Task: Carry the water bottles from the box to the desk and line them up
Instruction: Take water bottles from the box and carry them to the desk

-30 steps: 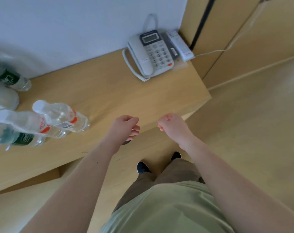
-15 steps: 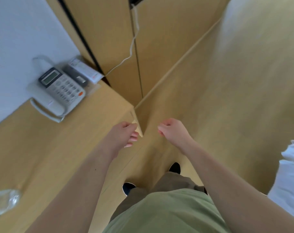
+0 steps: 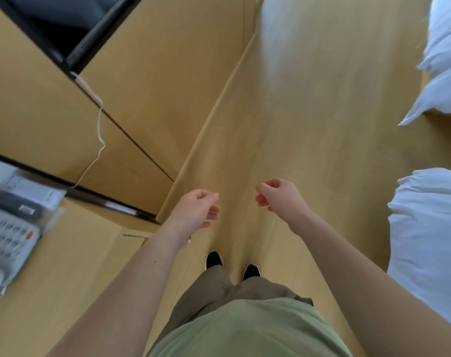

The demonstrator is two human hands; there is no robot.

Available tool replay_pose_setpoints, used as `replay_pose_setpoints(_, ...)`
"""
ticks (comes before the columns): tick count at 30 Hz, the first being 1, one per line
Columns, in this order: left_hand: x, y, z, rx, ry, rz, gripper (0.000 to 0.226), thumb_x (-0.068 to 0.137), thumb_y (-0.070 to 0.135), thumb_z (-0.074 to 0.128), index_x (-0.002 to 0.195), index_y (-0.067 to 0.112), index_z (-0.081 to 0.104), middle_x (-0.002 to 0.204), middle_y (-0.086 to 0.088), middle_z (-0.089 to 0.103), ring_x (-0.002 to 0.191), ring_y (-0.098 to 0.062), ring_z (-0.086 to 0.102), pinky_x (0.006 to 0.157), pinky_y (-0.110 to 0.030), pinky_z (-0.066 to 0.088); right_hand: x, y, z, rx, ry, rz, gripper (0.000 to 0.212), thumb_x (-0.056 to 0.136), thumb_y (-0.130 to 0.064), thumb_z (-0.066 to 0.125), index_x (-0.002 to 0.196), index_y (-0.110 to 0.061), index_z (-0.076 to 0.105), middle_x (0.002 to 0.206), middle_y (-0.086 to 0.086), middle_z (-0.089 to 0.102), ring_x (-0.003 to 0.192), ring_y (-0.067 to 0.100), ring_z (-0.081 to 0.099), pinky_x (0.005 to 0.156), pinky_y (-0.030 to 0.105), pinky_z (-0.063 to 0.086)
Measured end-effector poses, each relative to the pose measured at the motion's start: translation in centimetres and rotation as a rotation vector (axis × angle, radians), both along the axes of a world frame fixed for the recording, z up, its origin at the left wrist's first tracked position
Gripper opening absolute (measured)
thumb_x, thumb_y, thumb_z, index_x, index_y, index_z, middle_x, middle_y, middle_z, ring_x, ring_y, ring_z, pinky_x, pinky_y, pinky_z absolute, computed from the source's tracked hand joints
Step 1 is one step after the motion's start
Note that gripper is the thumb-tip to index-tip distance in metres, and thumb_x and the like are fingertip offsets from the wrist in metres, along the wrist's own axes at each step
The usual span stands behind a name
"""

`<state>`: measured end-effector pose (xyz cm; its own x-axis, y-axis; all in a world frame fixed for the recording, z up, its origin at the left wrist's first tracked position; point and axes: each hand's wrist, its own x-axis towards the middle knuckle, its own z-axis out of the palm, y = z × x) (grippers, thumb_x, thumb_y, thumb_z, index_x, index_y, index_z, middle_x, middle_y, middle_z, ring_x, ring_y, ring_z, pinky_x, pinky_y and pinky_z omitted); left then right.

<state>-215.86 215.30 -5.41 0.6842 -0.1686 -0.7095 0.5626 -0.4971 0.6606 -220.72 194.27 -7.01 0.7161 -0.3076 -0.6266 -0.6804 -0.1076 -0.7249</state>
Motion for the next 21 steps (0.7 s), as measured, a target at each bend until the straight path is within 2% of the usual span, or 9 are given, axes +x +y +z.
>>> replay_pose_setpoints(4,2.1,-3.5,-0.2,0.012,-0.012,-0.077,0.02,0.103,0.04,0.056,0.108,0.024,0.066,0.097,0.001,0.076,0.092,-0.014,0.074,0.078,-0.032,0.059,-0.1,-2.9,-0.7,0.01,0.0,-0.091,0.016,0.089,-0.031,0.057,0.098,-0.022,0.066,0.085,0.0,0.078,0.096,0.027,0.073,0.089,0.045,0.058)
replay_pose_setpoints(11,7.3,-10.2,-0.4,-0.002,-0.021,-0.227,0.021,0.103,0.038,0.055,0.109,0.021,0.065,0.098,-0.001,0.075,0.092,-0.016,0.074,0.085,-0.037,0.06,1.9,-7.6,-0.7,-0.003,-0.01,-0.223,0.013,0.091,-0.03,0.056,0.098,-0.022,0.065,0.089,-0.003,0.076,0.09,0.016,0.073,0.078,0.034,0.057)
replay_pose_setpoints(21,17.8,-17.8,-0.8,-0.049,0.036,-0.391,0.021,0.103,0.035,0.056,0.111,0.017,0.064,0.099,-0.004,0.075,0.091,-0.018,0.073,0.093,-0.043,0.056,10.1,-12.9,0.6,-0.025,0.015,-0.371,0.013,0.094,-0.025,0.056,0.101,-0.019,0.065,0.089,0.0,0.076,0.09,0.016,0.073,0.088,0.04,0.057)
